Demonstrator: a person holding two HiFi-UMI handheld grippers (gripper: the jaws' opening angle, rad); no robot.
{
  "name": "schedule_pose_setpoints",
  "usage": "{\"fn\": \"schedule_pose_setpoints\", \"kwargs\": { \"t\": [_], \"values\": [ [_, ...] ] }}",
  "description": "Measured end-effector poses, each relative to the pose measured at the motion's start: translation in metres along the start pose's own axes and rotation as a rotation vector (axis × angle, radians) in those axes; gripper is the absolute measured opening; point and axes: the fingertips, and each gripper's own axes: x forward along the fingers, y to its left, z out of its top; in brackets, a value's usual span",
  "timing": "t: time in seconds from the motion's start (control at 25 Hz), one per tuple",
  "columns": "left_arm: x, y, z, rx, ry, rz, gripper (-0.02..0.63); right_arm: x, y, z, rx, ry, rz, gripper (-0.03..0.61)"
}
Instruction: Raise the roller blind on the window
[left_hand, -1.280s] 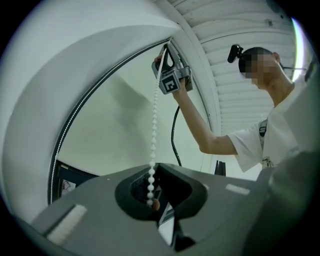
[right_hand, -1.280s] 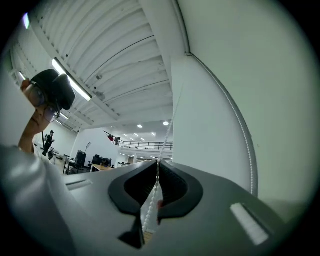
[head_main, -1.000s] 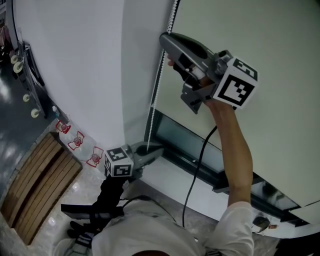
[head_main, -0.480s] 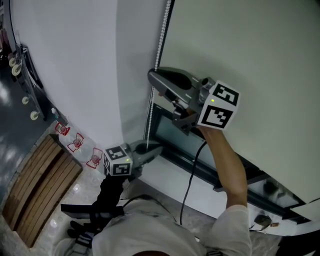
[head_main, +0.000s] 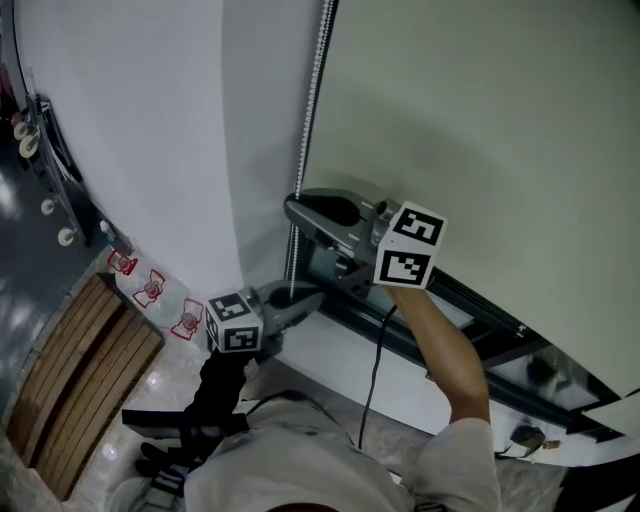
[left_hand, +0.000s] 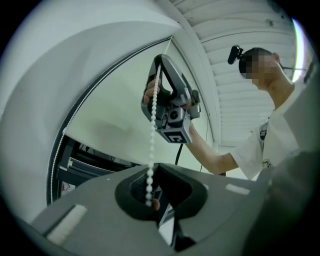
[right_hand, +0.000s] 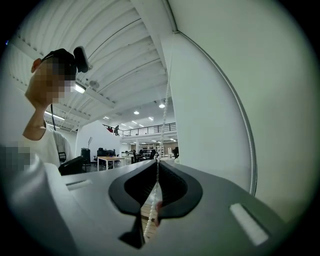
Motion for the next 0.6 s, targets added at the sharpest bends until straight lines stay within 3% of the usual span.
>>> {"fn": "schedule_pose_setpoints", "kwargs": {
  "t": [0.28,0.6],
  "values": [
    [-0.005,0.003,0.000,-0.006,-0.006,0.015,-0.002,-0.003,0.000,-0.070,0.074,0.106,-0.002,0.014],
    [-0.006,0.005,0.004,-0.004,-0.013,0.017,-0.002,-0.006,0.005,-0.086,0.127,0.106,0.027,0.015]
  ]
}}
